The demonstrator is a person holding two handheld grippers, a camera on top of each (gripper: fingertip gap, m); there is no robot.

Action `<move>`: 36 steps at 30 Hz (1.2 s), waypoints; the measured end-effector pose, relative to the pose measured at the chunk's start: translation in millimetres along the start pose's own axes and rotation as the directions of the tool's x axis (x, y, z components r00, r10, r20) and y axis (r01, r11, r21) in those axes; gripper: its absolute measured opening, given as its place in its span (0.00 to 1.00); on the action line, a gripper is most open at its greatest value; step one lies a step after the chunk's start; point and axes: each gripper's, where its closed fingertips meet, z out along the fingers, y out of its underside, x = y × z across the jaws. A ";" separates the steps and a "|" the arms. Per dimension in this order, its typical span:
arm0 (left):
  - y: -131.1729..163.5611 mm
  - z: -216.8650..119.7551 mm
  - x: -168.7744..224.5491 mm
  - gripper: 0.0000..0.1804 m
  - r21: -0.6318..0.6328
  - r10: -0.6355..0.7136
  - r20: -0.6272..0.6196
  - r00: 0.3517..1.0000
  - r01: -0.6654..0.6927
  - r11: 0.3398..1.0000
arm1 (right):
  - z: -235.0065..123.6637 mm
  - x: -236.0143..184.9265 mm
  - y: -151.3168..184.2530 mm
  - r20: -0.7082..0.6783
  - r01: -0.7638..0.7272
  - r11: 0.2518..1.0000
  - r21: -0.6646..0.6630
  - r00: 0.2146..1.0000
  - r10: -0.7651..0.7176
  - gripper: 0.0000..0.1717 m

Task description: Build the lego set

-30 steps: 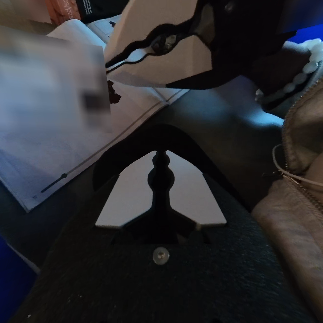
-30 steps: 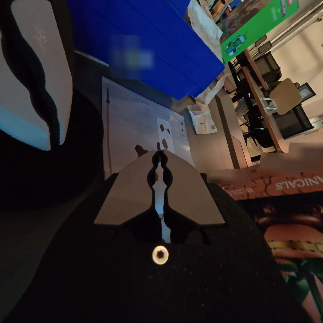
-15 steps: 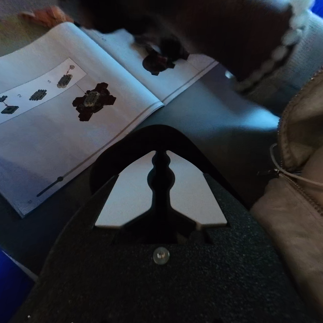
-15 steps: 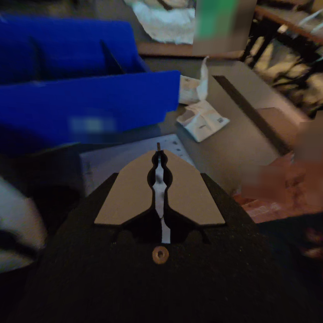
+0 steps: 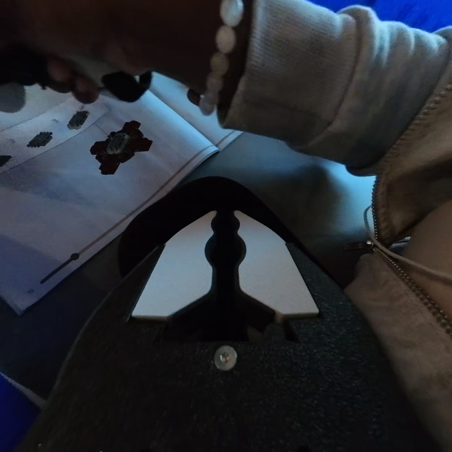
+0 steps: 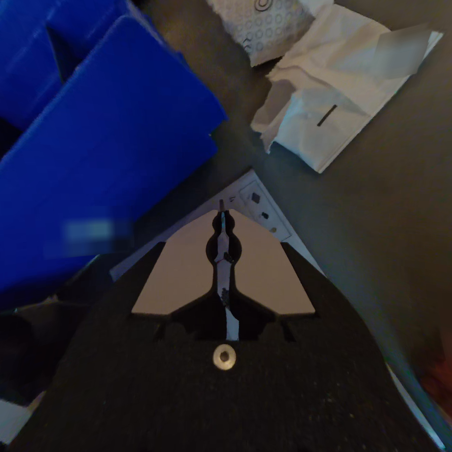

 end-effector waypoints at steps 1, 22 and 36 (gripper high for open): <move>0.0 0.0 0.8 0.04 0.001 0.005 -0.004 1.000 -0.005 1.000 | 1.0 1.2 0.9 -0.003 -0.007 1.000 -0.009 1.000 0.007 0.00; 1.0 0.9 2.3 0.05 -0.007 0.011 -0.013 1.000 -0.011 1.000 | -82.9 -27.6 18.9 -0.340 0.440 0.893 0.098 0.858 -0.386 0.20; 1.8 1.8 -0.5 0.03 -0.009 0.017 0.018 1.000 -0.017 1.000 | -87.2 -35.7 65.6 -0.381 0.393 0.899 0.192 0.874 -0.301 0.01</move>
